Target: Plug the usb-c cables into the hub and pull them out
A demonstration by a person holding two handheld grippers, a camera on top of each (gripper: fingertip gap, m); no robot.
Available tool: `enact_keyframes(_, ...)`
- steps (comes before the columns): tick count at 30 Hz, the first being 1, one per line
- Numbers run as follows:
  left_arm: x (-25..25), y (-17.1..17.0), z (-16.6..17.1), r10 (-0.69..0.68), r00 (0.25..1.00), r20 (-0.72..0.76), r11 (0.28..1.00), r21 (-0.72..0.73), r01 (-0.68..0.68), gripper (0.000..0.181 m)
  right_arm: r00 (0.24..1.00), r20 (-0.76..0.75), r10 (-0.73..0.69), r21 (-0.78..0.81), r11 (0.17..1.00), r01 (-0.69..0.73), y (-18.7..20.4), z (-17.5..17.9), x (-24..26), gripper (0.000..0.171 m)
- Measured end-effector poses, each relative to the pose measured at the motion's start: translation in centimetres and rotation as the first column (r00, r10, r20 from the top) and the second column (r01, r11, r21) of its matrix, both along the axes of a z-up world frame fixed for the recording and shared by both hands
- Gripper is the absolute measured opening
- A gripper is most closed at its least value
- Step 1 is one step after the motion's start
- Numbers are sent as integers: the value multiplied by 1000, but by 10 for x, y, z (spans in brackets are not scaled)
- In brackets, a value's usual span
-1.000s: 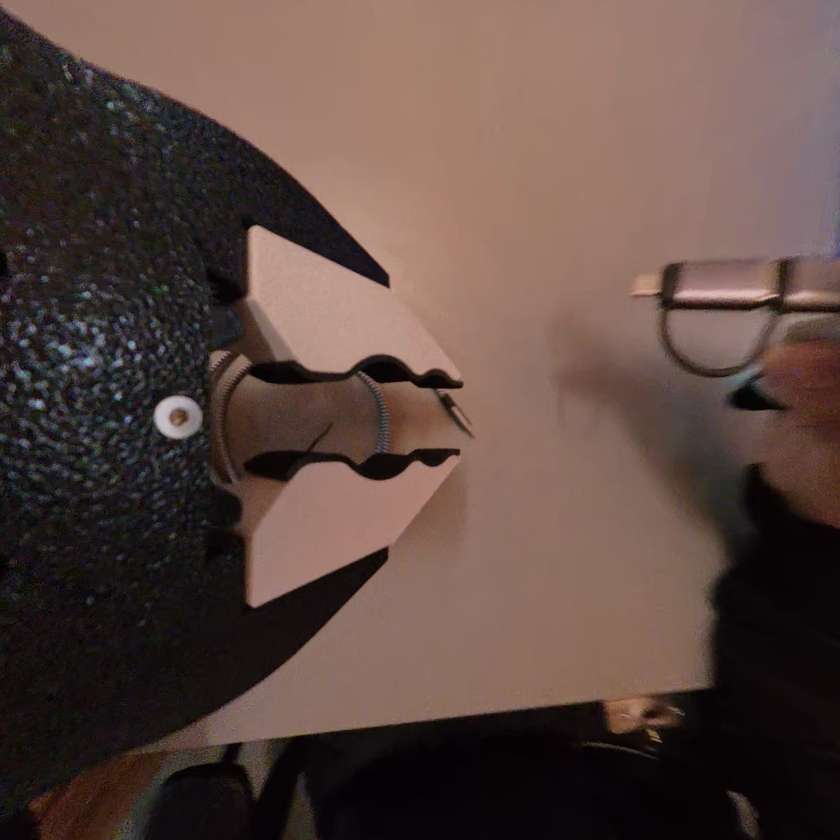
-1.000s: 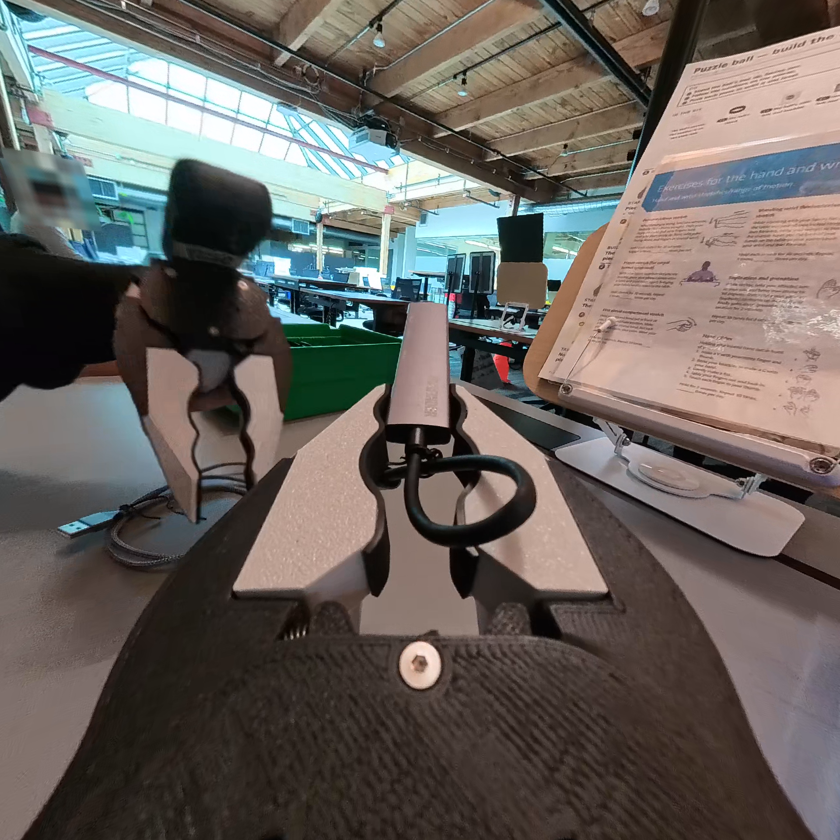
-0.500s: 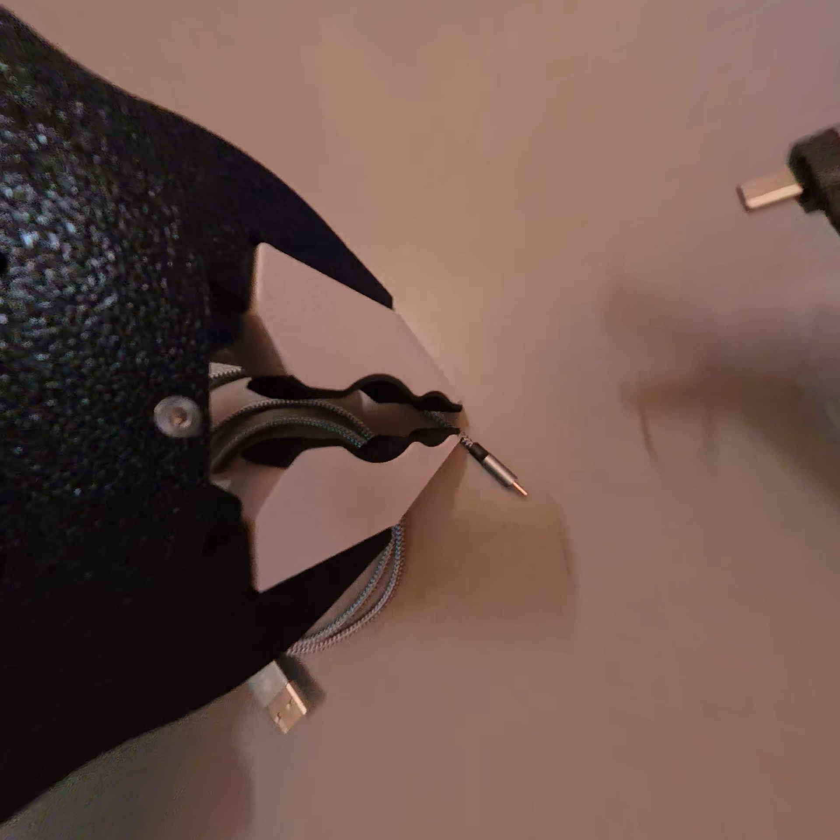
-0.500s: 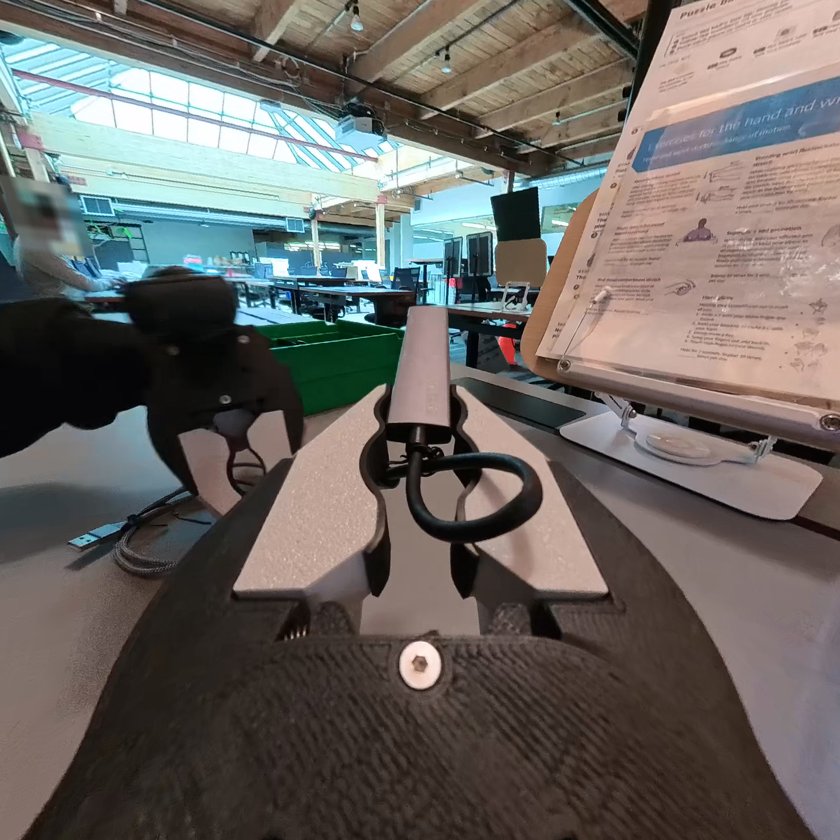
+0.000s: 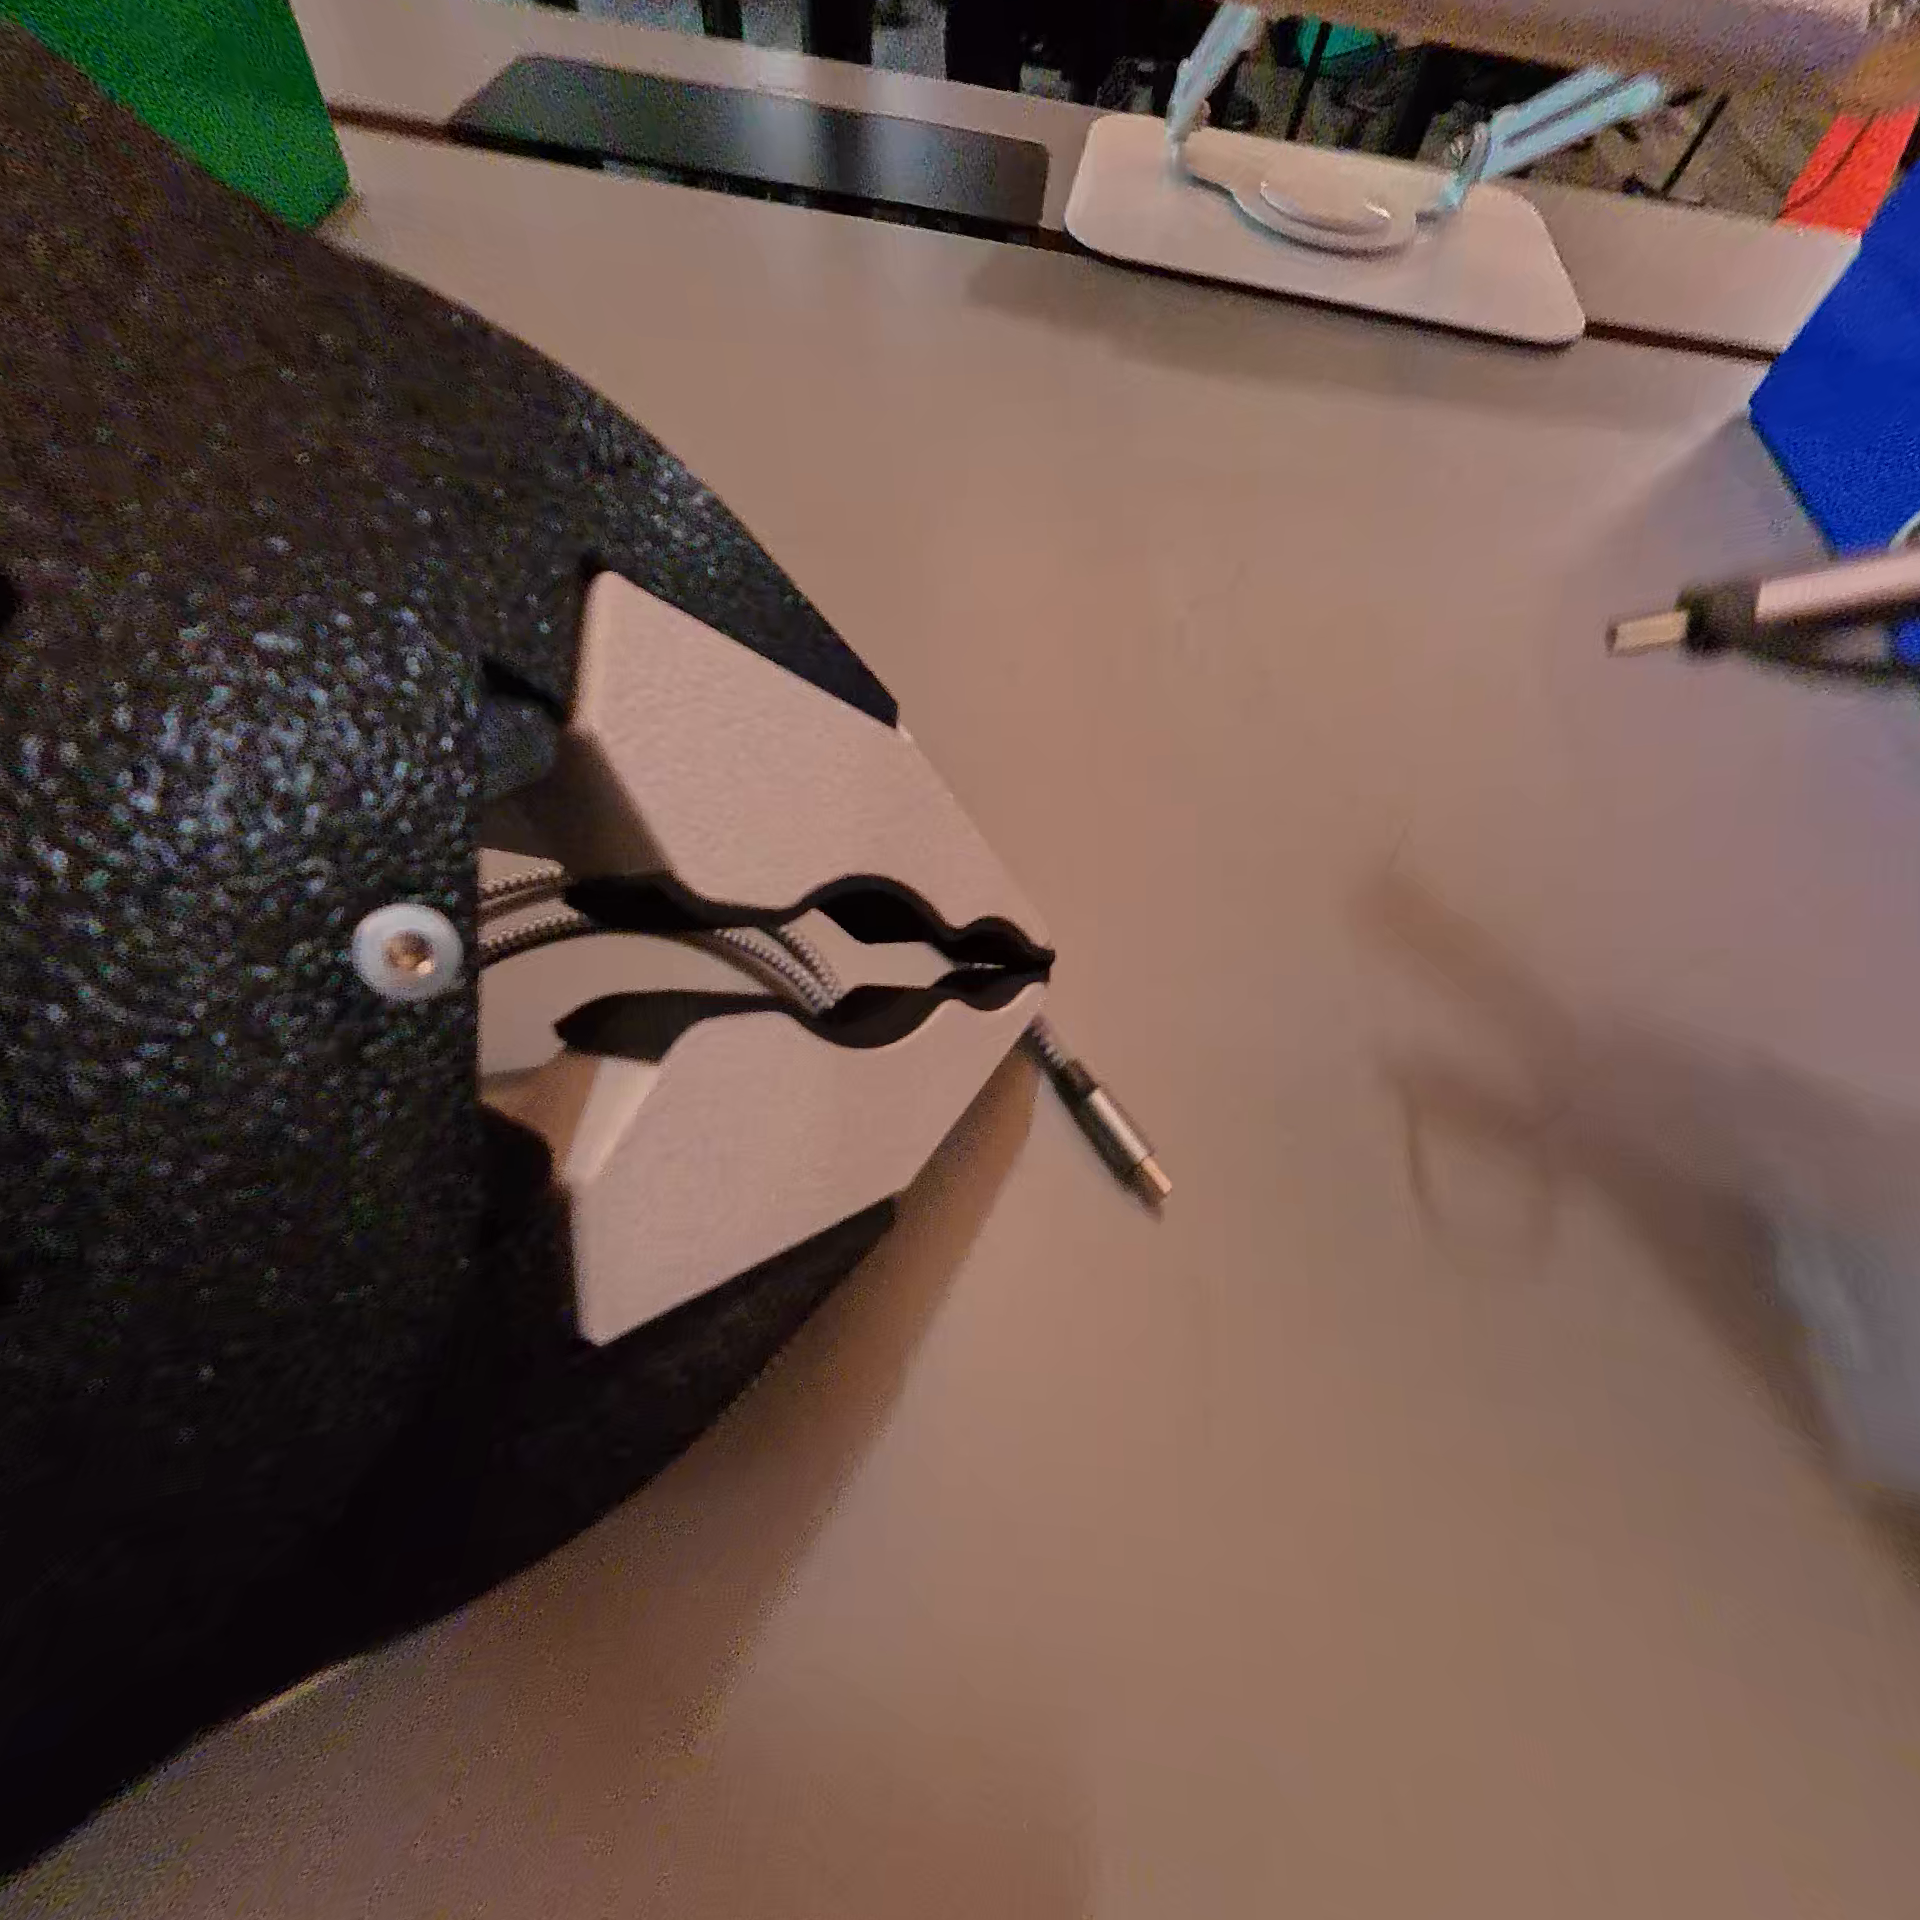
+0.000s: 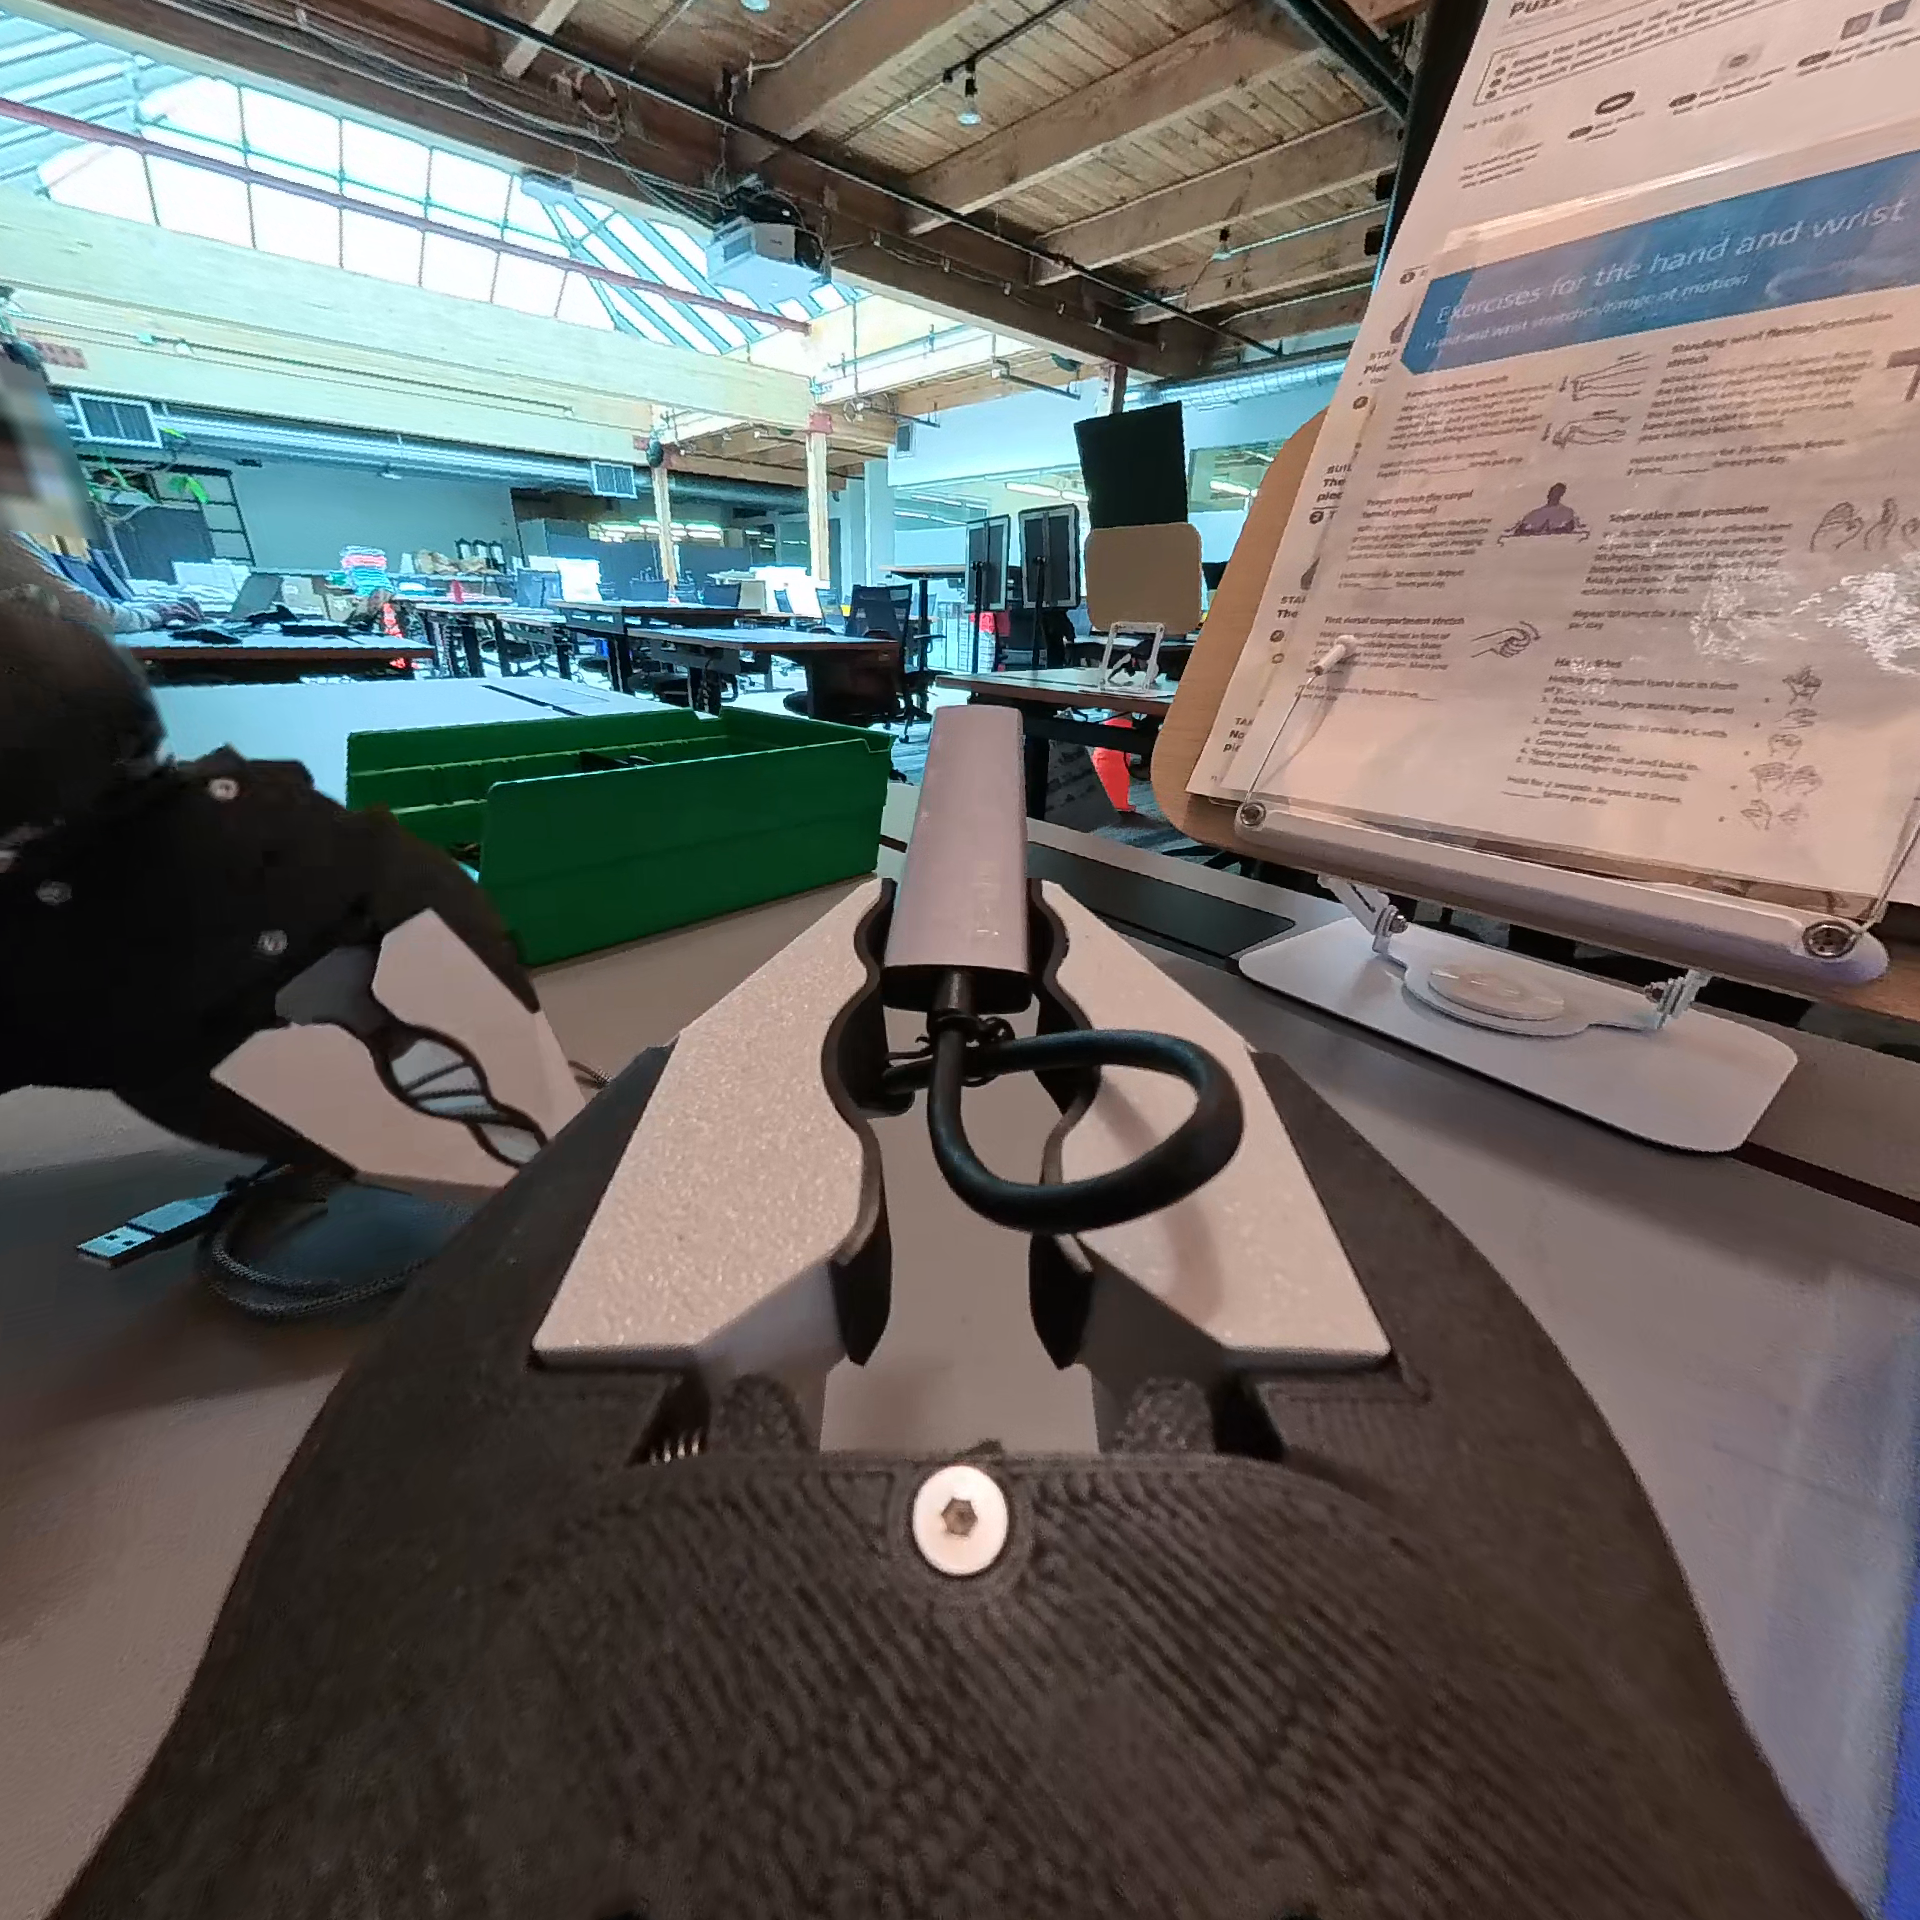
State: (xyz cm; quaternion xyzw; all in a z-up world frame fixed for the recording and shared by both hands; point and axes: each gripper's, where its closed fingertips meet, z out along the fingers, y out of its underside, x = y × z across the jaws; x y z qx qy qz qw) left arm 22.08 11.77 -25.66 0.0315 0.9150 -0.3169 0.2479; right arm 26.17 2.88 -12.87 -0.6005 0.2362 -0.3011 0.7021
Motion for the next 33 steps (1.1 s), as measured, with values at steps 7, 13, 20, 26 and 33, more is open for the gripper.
enact_keyframes(7, -14, 3, 4, -189, 976, -109, 979, 55, 196, 12, 1000, -12, 16, -6, 1000, -16, 2, -3, 0, 23)
enact_keyframes(13, -10, -4, -10, -281, 944, -172, 932, 186, 312, 9, 999, -16, 30, -18, 999, -30, 5, -5, -1, 23)
enact_keyframes(20, -10, -10, -17, -278, 927, -251, 930, 169, 325, 3, 1000, -19, 24, -19, 1000, -24, 4, -5, 0, 23)
enact_keyframes(26, 15, -5, -10, -90, 989, 114, 977, 204, 65, 1, 996, -60, -67, -29, 997, 66, -6, -10, 10, 23)
enact_keyframes(33, 35, 7, 100, 100, 542, 834, 888, 172, -427, 0, 991, -109, -81, -28, 997, 79, -4, -16, 14, 23)
